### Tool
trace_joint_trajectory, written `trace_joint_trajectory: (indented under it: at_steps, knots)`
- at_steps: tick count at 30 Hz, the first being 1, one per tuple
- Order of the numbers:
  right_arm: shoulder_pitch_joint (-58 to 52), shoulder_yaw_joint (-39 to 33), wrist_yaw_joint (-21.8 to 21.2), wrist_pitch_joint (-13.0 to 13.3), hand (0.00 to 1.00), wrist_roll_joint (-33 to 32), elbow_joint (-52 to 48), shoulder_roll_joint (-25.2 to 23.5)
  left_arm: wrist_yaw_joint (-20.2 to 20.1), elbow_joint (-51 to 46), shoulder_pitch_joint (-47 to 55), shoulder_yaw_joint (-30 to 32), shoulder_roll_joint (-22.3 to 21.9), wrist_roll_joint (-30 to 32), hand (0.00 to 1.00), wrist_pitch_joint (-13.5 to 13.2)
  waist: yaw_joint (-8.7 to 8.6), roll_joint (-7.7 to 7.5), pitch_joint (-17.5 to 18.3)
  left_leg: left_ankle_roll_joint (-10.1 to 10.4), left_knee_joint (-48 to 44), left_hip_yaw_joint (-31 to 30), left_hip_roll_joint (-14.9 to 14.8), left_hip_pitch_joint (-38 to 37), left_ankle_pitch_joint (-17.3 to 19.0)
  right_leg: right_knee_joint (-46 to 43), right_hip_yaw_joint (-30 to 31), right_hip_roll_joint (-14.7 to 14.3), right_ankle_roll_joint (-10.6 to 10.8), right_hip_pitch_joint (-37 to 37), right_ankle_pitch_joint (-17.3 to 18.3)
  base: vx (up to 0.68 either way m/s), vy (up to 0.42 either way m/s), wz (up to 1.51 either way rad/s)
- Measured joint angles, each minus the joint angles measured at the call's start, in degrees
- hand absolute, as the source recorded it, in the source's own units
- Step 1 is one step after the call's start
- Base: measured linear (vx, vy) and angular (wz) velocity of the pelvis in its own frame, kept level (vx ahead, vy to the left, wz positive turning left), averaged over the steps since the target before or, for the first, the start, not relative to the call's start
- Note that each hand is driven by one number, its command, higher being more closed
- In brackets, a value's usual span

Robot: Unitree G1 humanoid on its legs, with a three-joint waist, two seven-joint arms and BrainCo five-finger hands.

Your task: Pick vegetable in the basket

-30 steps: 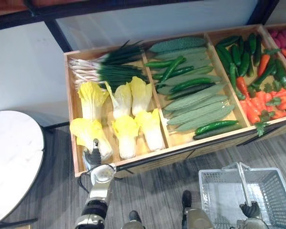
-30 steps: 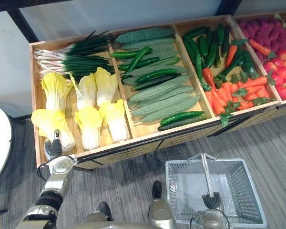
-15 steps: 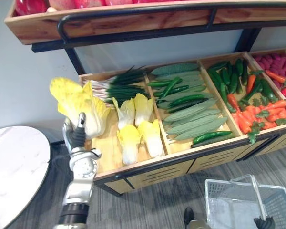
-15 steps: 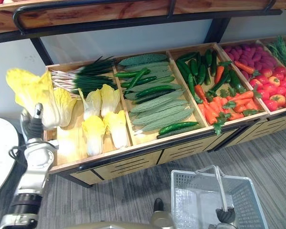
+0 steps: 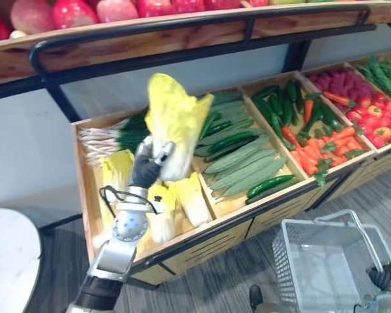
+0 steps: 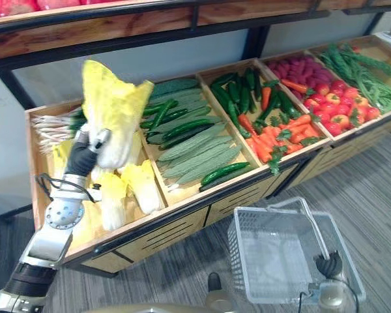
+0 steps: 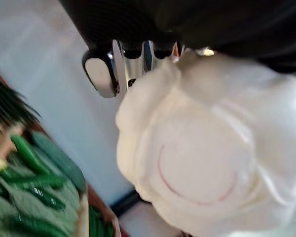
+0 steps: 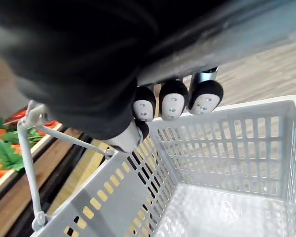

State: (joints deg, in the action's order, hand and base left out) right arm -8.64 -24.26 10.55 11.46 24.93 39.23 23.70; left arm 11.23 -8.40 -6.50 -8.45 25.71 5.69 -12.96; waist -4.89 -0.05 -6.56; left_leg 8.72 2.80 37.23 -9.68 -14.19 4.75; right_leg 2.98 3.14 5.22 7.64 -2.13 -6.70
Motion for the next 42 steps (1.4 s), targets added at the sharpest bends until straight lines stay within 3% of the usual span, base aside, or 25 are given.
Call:
trace_joint_trajectory:
  at_steps: [9, 13, 15, 21, 29, 37, 42]
  knots:
    - [-0.06, 7.81, -6.55, 4.62, 1.00, 3.87, -14.27, 7.31, -10.98, -2.50, -0.33, -12.50, 5.66, -0.42, 1.00, -4.72, -2.97, -0.36, 0.10, 0.52, -1.29, 5.31, 0.17, -2.74, 2.37, 0.00, 4.22, -0.66, 0.46, -0.23, -0.28, -0.01, -0.005, -0.31]
    - [0.18, 9.85, -11.11, 8.24, 1.00, 3.19, -21.04, 13.30, -14.35, -3.40, -3.68, -18.00, 7.44, -0.44, 1.00, -5.38, -3.12, -0.29, 0.14, 0.87, -3.55, 8.17, -0.35, -3.03, 3.96, -0.01, 6.75, -1.20, 0.96, -0.61, -0.81, -0.02, -0.009, -0.32]
    - [0.54, 11.44, -13.42, 9.54, 1.00, 1.60, -23.15, 15.36, -15.70, -4.46, -4.95, -19.97, 8.45, -0.57, 1.00, -5.57, -4.17, -0.28, 0.15, 0.85, -4.19, 8.70, -0.49, -3.04, 4.33, -0.02, 6.91, -1.39, 1.06, -0.64, -0.87, -0.03, -0.020, -0.10]
    - [4.53, 16.75, -19.98, 11.12, 1.00, -2.99, -27.07, 19.19, -19.19, -4.57, -9.96, -30.12, 8.68, -0.69, 1.00, -5.86, -5.35, 0.28, 0.48, 1.25, -6.88, 12.26, -1.16, -3.05, 5.89, -0.63, 9.79, -2.25, 1.17, -2.11, -1.23, -0.05, -0.032, -0.27]
    - [8.00, 21.15, -27.21, 14.65, 1.00, -8.59, -30.72, 22.75, -21.64, 2.49, -13.79, -38.57, 5.29, -0.75, 1.00, -3.92, -7.40, 1.79, 1.61, 2.01, -8.52, 16.34, -2.11, -3.92, 6.51, -1.97, 12.83, -4.09, 0.77, -4.13, -1.54, -0.02, -0.041, -0.27]
    - [10.35, 24.90, -35.61, 15.29, 1.00, -12.61, -33.31, 22.93, -21.64, 13.76, -14.98, -41.18, 0.17, 1.73, 1.00, -0.56, -9.01, 2.49, 2.29, 2.72, -10.60, 19.52, -3.48, -4.06, 6.94, -3.64, 12.73, -5.42, 0.29, -6.44, -1.44, -0.04, -0.061, -0.20]
    - [10.82, 26.81, -40.19, 15.00, 1.00, -16.03, -34.36, 22.95, -20.84, 20.76, -15.15, -42.74, -3.39, 4.68, 1.00, -0.13, -9.74, 2.87, 2.83, 3.54, -10.74, 20.84, -4.05, -4.94, 7.51, -4.17, 9.20, -5.05, -1.00, -6.66, -1.18, -0.04, -0.023, -0.16]
